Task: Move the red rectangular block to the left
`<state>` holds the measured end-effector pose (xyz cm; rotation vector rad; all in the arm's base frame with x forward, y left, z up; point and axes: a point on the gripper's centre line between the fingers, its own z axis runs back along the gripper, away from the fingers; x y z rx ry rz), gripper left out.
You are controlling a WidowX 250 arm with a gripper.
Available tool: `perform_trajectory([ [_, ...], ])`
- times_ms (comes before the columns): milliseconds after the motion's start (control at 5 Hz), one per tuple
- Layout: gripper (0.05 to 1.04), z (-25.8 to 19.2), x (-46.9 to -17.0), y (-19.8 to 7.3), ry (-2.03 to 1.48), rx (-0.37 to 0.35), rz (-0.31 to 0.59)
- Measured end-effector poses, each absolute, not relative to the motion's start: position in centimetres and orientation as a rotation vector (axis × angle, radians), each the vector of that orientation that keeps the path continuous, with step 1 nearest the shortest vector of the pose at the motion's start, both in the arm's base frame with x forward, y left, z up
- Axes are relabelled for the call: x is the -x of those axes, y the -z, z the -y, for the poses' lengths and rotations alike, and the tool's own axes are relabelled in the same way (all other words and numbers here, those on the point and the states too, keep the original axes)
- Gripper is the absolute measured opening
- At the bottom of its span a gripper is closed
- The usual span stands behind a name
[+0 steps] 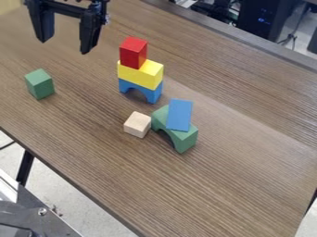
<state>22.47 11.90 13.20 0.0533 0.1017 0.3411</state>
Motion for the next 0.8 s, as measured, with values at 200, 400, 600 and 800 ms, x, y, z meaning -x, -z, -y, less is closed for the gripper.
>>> perform_trajectory([
  [200,1.0,-11.7,-22.3,-12.6,-0.339,-0.037,-0.126],
  [400,1.0,-11.2,-22.8,-13.2,-0.241,0.07,-0.093],
  [600,1.0,-11.1,-22.8,-14.1,-0.166,0.135,-0.06],
  [800,1.0,-10.8,-22.8,-14.7,-0.132,0.141,-0.037],
])
